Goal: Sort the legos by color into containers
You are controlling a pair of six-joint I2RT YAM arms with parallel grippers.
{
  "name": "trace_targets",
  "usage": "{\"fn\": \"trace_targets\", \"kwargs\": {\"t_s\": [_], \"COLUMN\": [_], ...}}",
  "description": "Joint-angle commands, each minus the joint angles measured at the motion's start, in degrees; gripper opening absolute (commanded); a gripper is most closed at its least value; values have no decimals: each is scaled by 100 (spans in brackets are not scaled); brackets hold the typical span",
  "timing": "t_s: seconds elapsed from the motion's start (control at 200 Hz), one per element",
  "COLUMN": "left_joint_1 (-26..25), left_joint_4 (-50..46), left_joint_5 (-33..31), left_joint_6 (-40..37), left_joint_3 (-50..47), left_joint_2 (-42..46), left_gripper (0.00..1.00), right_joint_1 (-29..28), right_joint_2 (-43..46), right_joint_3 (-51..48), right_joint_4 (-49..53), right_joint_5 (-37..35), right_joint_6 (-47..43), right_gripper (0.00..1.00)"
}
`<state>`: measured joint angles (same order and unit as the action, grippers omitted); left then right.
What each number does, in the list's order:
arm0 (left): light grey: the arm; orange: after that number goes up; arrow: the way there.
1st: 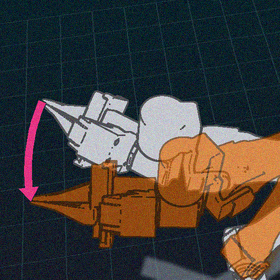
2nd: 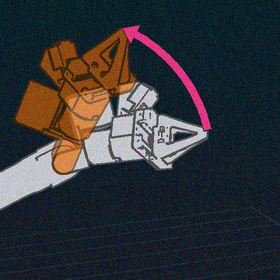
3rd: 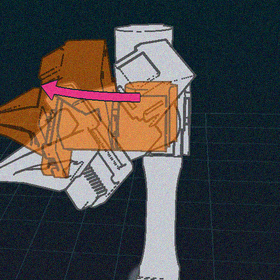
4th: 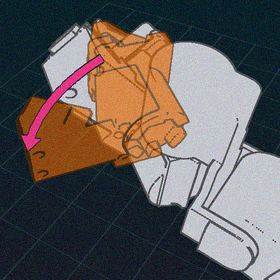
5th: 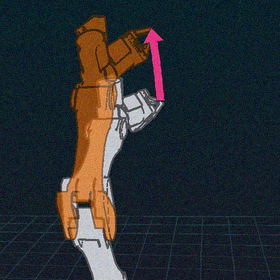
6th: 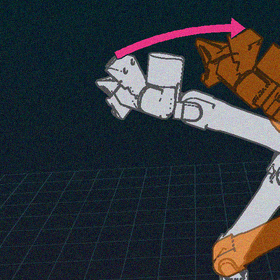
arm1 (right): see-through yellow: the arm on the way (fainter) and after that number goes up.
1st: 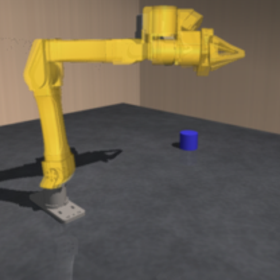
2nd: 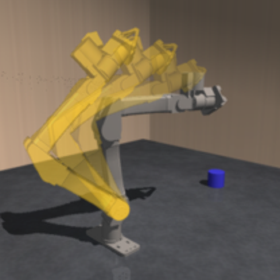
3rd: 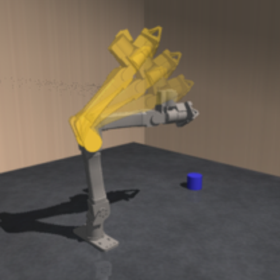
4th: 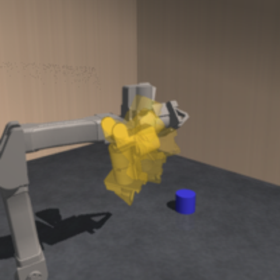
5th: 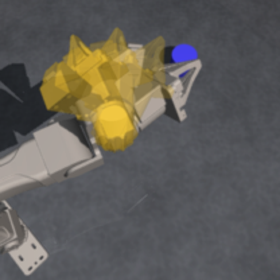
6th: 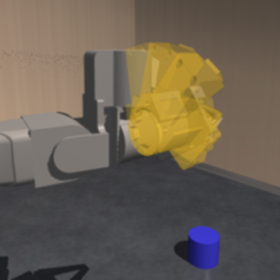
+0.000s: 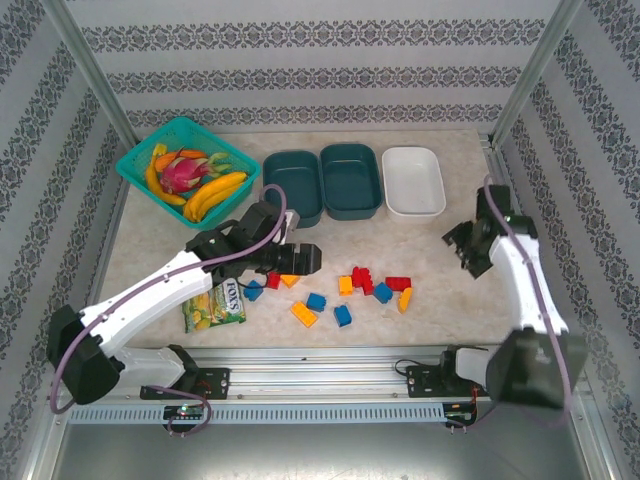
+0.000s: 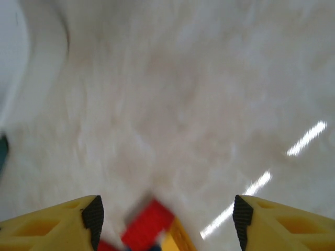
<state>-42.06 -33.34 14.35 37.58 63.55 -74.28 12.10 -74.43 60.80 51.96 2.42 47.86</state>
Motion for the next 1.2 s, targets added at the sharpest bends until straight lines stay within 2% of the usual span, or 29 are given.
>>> {"fn": "trace_targets", "kwargs": {"t_s": [0.0,0.12,0.245,0.37,0.744,1.194], "left_joint_1": [-91,-83,-45,70,320,357], "left_joint_4": [661,989,1225,1428,1672,1993], "left_joint_5": [155,262,529,749,956,1065], "left_joint_6": [12,55,90,174,273,509], "left_joint_3": [443,771,1148,1471,1868,1900], "left_joint_2": [-261,-615,-1082,-1495,-2080,-2205], "left_gripper": [89,91,92,92,92,92], "right_joint_1": [602,1039,1183,1259,1116,1071], "right_joint_2": [-949,-2240,-3301,-3876,-4849,-5140], "right_joint_3": [686,1828,2966,3429,4036,4079], "right_joint_4": [-772,-760,-371,-279,-39,111], "right_joint_5": [-47,476,638,721,613,445], "right_joint_6": [-30,-483,-981,-1097,-1120,-1088], "right_gripper": [72,84,85,83,76,60]}}
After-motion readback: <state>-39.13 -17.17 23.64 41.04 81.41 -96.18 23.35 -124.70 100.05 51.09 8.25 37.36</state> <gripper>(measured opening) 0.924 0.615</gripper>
